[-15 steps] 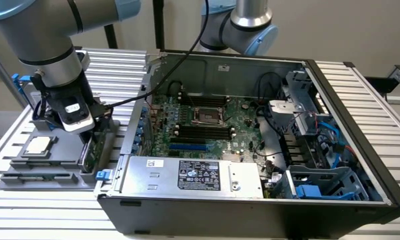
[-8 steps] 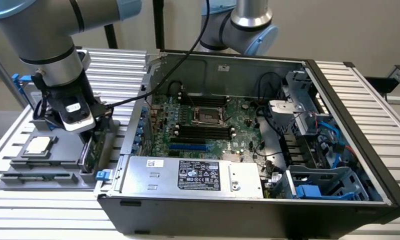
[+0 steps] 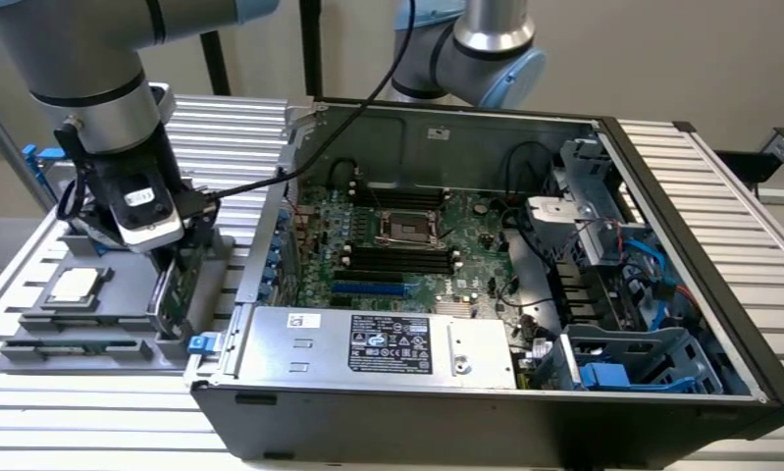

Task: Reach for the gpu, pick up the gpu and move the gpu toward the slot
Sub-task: 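Pick up the gpu and move the gpu toward the slot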

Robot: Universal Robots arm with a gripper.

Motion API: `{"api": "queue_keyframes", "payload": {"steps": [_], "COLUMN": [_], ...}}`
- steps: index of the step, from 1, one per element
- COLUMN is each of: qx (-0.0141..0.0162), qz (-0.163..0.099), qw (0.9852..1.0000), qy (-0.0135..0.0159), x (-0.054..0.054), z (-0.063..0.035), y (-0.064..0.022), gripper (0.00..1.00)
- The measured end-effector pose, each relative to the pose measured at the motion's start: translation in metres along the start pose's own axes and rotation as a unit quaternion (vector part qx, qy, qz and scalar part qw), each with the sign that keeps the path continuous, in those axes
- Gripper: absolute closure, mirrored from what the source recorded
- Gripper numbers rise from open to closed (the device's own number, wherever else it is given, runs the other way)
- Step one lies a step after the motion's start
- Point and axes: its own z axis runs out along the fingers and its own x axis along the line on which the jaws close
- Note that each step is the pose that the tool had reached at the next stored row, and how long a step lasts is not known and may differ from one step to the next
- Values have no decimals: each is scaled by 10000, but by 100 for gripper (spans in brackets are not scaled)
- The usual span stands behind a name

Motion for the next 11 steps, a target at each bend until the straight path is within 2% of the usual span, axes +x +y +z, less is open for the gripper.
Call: {"api": "queue_keyframes", "payload": {"steps": [4,6,11], "qx": [-1,-1,-2], "qz": [1,2,2], "qw": [10000,10000,10000], "qy": [54,71,93], "x": [-16,-30,-84], "z": [-145,-235,-464], "y": [3,5,10], "gripper": [73,73,73]}}
